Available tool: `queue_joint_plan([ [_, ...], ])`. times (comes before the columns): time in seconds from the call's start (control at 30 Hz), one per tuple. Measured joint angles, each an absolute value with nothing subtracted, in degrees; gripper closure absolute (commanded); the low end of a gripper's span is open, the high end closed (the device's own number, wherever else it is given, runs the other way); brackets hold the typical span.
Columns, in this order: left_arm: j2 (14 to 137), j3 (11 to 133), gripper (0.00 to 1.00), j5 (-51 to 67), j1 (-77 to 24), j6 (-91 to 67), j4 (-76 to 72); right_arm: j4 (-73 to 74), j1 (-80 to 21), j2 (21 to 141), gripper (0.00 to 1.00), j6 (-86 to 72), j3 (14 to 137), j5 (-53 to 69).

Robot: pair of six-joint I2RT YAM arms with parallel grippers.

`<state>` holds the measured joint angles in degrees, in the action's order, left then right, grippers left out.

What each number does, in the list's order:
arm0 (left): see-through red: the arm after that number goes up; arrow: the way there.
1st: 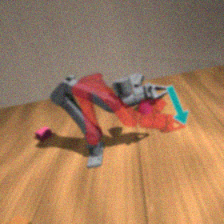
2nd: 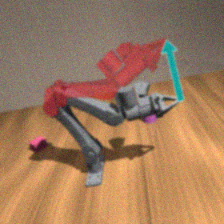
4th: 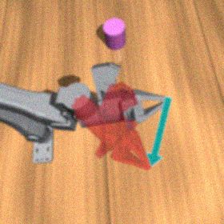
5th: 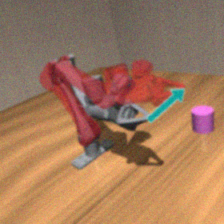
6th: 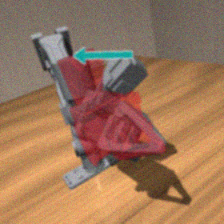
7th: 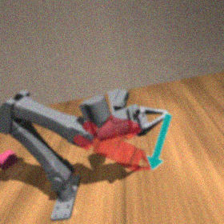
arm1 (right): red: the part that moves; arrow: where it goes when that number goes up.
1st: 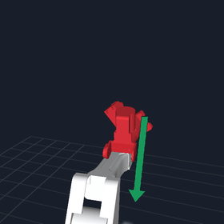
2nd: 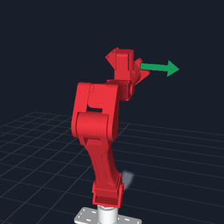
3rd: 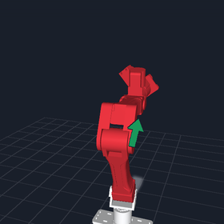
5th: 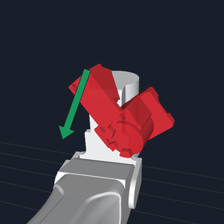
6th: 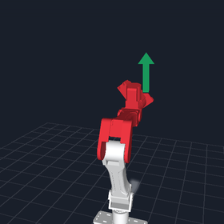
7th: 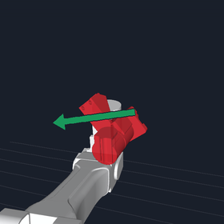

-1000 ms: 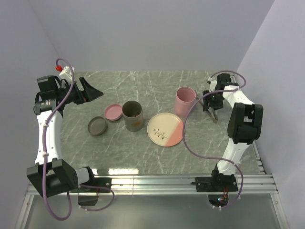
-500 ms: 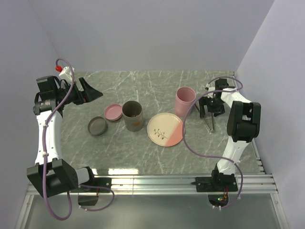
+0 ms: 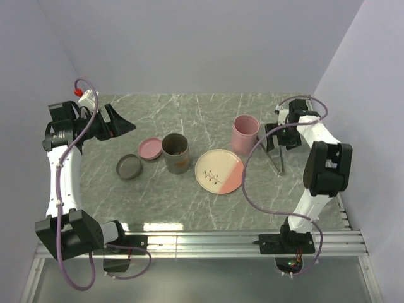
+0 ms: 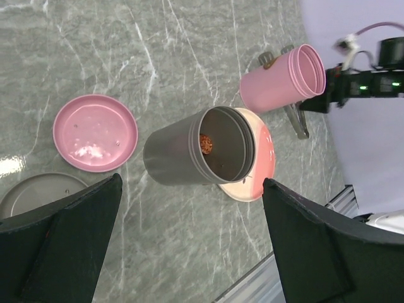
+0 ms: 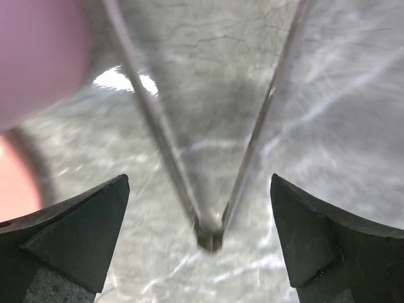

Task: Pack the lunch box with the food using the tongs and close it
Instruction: Place the clamp at the center of the board, then pick up the box lid from the center of the board.

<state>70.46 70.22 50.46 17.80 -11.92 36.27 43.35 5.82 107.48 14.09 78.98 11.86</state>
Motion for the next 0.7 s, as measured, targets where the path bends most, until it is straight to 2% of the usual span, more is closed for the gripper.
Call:
queue_joint_plan([
  [0.37,72.2,72.2,0.01,47.4,18.6,-6.8,40.2,48.1,8.2,86.7,0.0,15.5,82.0,15.2],
  [0.7,67.4,62.4,0.02,37.8,19.0,21.7,44.6,51.4,8.7,77.3,0.0,14.9,86.3,28.3],
])
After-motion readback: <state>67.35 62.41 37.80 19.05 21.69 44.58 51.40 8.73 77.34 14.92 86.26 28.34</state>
